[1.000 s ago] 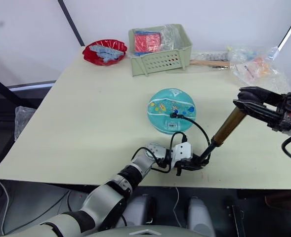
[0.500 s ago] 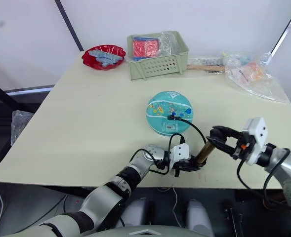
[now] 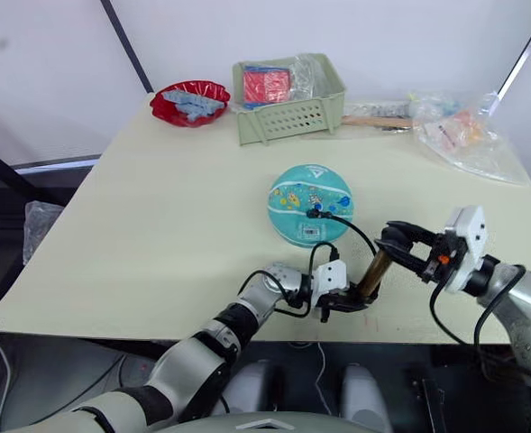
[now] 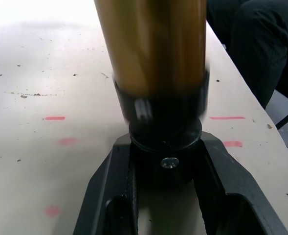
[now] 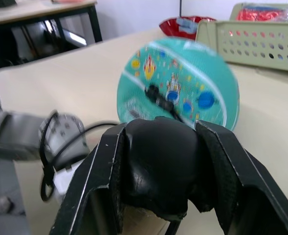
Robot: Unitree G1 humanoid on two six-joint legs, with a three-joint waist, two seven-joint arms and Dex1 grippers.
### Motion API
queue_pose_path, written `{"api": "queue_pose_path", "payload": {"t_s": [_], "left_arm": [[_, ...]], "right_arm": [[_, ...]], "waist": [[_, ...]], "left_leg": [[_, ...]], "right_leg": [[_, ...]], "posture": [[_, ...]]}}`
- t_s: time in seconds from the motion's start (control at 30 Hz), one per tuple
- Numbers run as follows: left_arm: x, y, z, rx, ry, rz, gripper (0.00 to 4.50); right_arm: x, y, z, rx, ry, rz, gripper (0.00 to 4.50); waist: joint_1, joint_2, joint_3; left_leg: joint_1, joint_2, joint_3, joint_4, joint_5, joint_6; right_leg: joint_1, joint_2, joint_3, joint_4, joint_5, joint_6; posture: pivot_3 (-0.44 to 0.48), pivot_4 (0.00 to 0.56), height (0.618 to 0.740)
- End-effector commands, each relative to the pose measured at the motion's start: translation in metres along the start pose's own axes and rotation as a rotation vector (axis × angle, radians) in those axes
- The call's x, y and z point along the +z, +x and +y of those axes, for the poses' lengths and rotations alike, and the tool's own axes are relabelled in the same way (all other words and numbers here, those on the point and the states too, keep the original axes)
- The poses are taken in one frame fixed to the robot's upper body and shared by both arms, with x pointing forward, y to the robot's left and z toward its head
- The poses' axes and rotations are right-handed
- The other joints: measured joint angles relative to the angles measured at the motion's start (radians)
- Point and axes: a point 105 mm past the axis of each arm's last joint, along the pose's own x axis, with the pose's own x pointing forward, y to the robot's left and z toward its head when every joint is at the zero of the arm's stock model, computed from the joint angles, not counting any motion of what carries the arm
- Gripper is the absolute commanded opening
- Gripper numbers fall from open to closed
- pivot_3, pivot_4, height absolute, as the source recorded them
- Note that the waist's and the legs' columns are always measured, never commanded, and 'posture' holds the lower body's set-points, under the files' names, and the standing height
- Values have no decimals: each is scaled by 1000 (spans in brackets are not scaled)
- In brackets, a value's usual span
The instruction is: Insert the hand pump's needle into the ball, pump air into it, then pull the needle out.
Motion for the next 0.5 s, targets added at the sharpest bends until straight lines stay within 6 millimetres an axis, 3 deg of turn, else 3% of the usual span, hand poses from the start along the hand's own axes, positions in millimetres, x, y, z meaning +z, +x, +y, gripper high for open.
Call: {"api": "queue_pose_path", "payload": {"t_s": [0.03, 0.37, 0.5], "left_arm": [[-41, -1, -25, -76, -86, 138, 1034], [-41, 2, -28, -80, -80, 136, 1034], [-41, 2, -29, -82, -79, 137, 1034]], "right_arm": [[68, -13, -2, 17, -95, -178, 1646], [128, -32, 3, 75, -168, -214, 1646], [137, -37, 1, 53, -202, -188, 1646]], "waist": [[1, 0, 3], [2, 1, 9], [3, 2, 9]], "left_leg": [[0, 0, 0, 0, 0, 0], [-2, 0, -1, 0, 0, 0], [-3, 0, -2, 0, 0, 0]], "right_leg": [[0, 0, 0, 0, 0, 0], [-1, 0, -1, -1, 0, 0], [-1, 0, -2, -1, 0, 0]], "posture": [[0, 150, 738], [0, 150, 738], [0, 150, 738]]}}
